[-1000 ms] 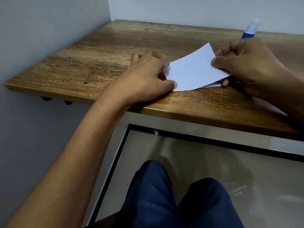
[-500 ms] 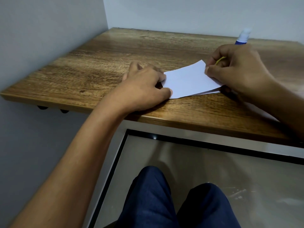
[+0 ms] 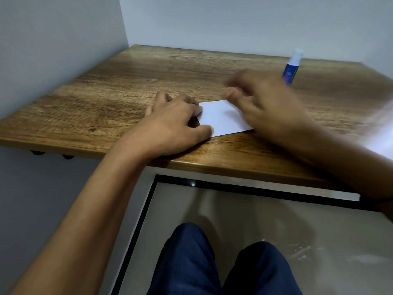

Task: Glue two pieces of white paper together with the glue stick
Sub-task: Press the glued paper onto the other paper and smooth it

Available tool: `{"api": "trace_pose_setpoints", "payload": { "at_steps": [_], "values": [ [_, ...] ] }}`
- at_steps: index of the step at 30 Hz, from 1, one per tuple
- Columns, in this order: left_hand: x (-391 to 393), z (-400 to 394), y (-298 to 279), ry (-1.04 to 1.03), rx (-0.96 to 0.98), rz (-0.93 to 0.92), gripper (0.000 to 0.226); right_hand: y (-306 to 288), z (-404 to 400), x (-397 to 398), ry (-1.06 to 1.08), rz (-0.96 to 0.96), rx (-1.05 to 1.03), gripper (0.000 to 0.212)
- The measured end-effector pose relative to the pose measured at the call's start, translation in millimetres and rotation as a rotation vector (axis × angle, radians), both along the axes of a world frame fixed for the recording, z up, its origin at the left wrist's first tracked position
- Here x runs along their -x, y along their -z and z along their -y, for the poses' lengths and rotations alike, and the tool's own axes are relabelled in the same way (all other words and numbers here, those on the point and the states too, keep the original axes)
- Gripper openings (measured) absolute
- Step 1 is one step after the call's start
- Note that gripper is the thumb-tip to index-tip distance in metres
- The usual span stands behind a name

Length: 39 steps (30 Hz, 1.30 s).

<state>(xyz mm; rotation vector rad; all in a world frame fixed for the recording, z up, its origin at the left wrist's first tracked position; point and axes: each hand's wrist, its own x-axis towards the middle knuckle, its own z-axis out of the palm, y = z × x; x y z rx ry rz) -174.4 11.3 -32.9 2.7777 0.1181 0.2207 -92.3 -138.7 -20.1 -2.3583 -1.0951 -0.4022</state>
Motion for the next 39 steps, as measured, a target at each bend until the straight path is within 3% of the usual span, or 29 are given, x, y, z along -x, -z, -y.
{"api": "trace_pose_setpoints", "payload": {
  "at_steps": [3, 5, 10, 15, 21, 27, 32, 39],
  "values": [
    [2, 2, -3, 0.011, 0.087, 0.001, 0.024, 10, -25, 20, -0.246, -0.224, 0.109, 0.051],
    [2, 3, -4, 0.015, 0.091, -0.031, 0.031, 17, -35, 21, -0.292, -0.327, 0.183, 0.062],
    [0, 2, -1, -0.015, -0.047, -0.051, 0.054, 17, -10, -5, -0.196, -0.204, 0.491, 0.087],
    [2, 4, -3, -0.048, -0.014, -0.073, 0.044, 13, 25, -28, -0.025, -0.226, 0.611, 0.093],
    [-36, 23, -19, -0.089, -0.07, 0.118, 0.031, 20, 25, -32, -0.015, -0.217, 0.517, 0.096],
    [-87, 49, -28, 0.06, -0.226, -0.045, 0.012, 20, 22, -38, -0.069, -0.216, 0.452, 0.099],
    [-101, 36, -44, -0.01, 0.022, -0.247, 0.025, 21, 19, -42, -0.061, -0.252, 0.423, 0.097],
    [-114, 26, -46, -0.055, 0.164, -0.336, 0.013, 18, 6, -55, -0.119, -0.289, 0.366, 0.094]
  ]
}}
